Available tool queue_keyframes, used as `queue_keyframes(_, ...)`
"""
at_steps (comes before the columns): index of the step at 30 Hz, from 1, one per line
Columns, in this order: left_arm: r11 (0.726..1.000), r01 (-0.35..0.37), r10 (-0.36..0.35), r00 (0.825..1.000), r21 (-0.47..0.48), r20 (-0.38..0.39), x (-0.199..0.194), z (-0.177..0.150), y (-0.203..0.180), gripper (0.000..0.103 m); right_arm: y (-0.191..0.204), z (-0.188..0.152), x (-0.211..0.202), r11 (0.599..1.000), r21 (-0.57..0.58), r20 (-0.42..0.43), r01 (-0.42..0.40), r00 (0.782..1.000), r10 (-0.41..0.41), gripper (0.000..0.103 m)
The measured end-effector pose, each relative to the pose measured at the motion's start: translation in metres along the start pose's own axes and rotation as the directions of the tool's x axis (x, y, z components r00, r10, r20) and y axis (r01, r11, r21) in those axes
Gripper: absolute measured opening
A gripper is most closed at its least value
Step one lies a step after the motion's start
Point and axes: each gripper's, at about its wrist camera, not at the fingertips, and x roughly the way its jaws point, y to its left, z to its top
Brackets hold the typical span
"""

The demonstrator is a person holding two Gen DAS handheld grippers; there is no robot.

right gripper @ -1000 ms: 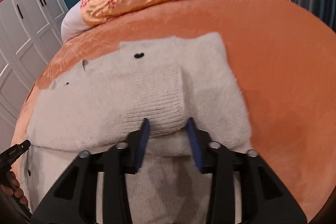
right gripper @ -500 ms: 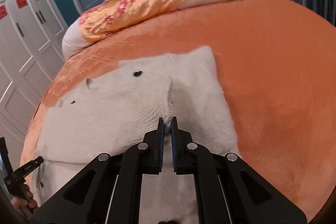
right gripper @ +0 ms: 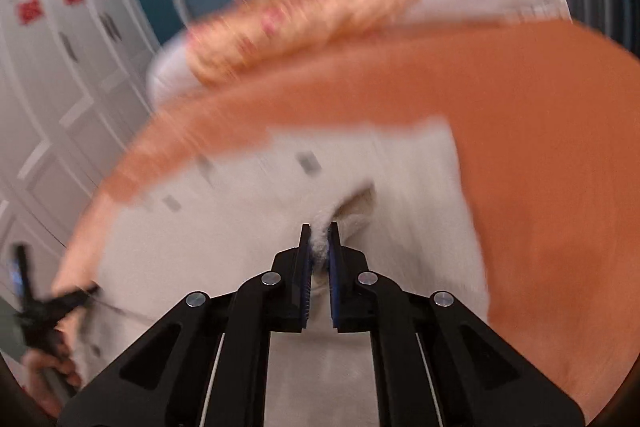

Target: Fold small clothes

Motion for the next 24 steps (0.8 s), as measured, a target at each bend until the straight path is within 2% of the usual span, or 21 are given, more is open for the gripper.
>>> queue_keyframes(1, 1.0, 0.004, -0.004, 1.0, -0.01, 0.001, 0.001, 0.0, 0.003, 0.015, -0.009, 0.0, 0.0, 0.999, 0.02, 0.014, 0.031, 0.999, -0.031, 0.006)
queue_keyframes(2, 1.0, 0.005, -0.005, 1.0, -0.011, 0.0, 0.003, 0.001, 0.006, 0.014, -0.018, -0.003, 0.008, 0.997, 0.035, -0.013, 0.068, 0.998, -0.068, 0.006)
queue_keyframes(3, 1.0, 0.007, -0.007, 1.0, -0.008, -0.001, 0.004, 0.001, 0.007, 0.014, -0.034, -0.013, 0.033, 0.99, 0.044, -0.117, 0.134, 0.985, -0.128, 0.006)
queue_keyframes(4, 1.0, 0.002, -0.002, 1.0, -0.003, 0.001, 0.005, 0.0, 0.006, 0.015, -0.045, -0.026, 0.056, 0.983, 0.037, -0.23, 0.178, 0.959, -0.164, 0.006)
queue_keyframes(5, 1.0, 0.0, 0.0, 1.0, 0.001, 0.002, 0.004, 0.0, 0.005, 0.014, -0.05, -0.036, 0.062, 0.985, 0.034, -0.242, 0.17, 0.957, -0.157, 0.006)
queue_keyframes(9, 1.0, -0.009, 0.009, 1.0, 0.027, 0.003, 0.0, -0.002, 0.002, 0.015, -0.03, -0.017, 0.04, 0.987, 0.016, -0.17, 0.161, 0.973, -0.156, 0.014)
queue_keyframes(11, 1.0, -0.005, 0.005, 1.0, 0.029, 0.0, -0.002, -0.002, 0.001, 0.015, -0.025, -0.01, 0.037, 0.986, 0.004, -0.147, 0.164, 0.976, -0.162, 0.035)
queue_keyframes(12, 1.0, -0.005, 0.005, 1.0, 0.027, -0.003, -0.003, -0.003, 0.001, 0.016, -0.022, -0.005, 0.038, 0.985, -0.007, -0.138, 0.17, 0.976, -0.169, 0.041)
queue_keyframes(18, 1.0, 0.012, -0.011, 0.999, 0.018, -0.031, -0.011, -0.003, -0.001, 0.018, -0.015, 0.007, 0.061, 0.982, -0.062, -0.156, 0.177, 0.97, -0.185, 0.042)
queue_keyframes(19, 1.0, 0.014, -0.014, 0.999, 0.017, -0.037, -0.011, -0.003, -0.002, 0.019, -0.014, 0.006, 0.064, 0.982, -0.069, -0.162, 0.176, 0.969, -0.185, 0.043)
queue_keyframes(21, 0.999, 0.053, -0.053, 0.997, -0.006, -0.057, -0.011, -0.004, -0.002, 0.039, -0.013, 0.004, 0.074, 0.981, -0.079, -0.176, 0.18, 0.966, -0.191, 0.043)
queue_keyframes(23, 0.995, 0.092, -0.094, 0.994, -0.033, -0.061, -0.011, -0.004, -0.001, 0.05, -0.011, 0.0, 0.084, 0.979, -0.089, -0.193, 0.183, 0.961, -0.198, 0.045)
queue_keyframes(24, 0.994, 0.104, -0.106, 0.993, -0.041, -0.058, -0.011, -0.004, -0.002, 0.052, -0.011, -0.001, 0.09, 0.979, -0.092, -0.202, 0.181, 0.959, -0.197, 0.047)
